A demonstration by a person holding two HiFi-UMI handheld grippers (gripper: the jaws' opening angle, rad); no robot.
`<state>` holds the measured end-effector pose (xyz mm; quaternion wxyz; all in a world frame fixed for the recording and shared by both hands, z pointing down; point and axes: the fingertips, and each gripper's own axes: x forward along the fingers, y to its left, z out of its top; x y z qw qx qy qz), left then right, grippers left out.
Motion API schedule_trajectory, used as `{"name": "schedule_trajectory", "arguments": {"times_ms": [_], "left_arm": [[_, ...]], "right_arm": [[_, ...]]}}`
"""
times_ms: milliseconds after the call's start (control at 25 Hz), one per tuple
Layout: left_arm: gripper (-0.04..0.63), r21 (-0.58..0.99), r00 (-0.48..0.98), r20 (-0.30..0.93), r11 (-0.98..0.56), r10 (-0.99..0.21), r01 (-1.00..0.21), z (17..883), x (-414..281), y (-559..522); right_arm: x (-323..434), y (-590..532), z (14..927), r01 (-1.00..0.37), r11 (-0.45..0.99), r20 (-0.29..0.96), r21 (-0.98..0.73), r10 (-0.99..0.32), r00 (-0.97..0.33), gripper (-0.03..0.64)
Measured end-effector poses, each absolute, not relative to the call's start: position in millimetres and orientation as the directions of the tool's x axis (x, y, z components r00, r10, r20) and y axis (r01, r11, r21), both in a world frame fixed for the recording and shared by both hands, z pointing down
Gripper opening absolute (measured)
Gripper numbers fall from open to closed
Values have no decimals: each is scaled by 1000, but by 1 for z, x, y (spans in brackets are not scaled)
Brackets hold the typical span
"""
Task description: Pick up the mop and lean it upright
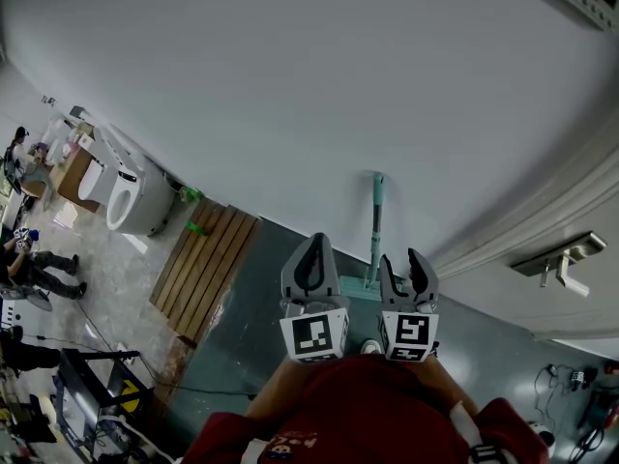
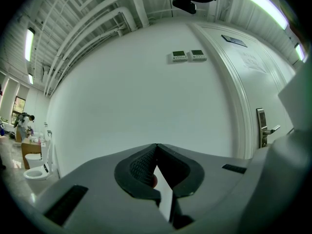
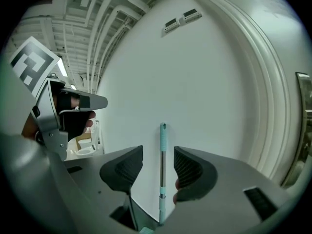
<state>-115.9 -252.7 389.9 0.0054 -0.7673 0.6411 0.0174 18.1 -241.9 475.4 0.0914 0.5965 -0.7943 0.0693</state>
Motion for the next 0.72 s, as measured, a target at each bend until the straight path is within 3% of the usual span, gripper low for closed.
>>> {"name": "schedule_trajectory", "arguments": {"times_ms": [200, 480, 720], "left_arm": [[14, 25, 176, -46, -177, -983, -984, 387, -114, -251], [14, 32, 169, -50, -171, -984, -985, 386, -117, -247], [14, 39, 170, -57, -172, -984, -984, 384, -116, -248]], "right_arm": [[18, -242, 469, -957, 291, 216, -9, -934, -286, 199], [17, -239, 451, -960, 278, 169, -32, -945, -279, 32], [21, -239, 440, -962, 268, 106, -52, -956, -272, 18]]}}
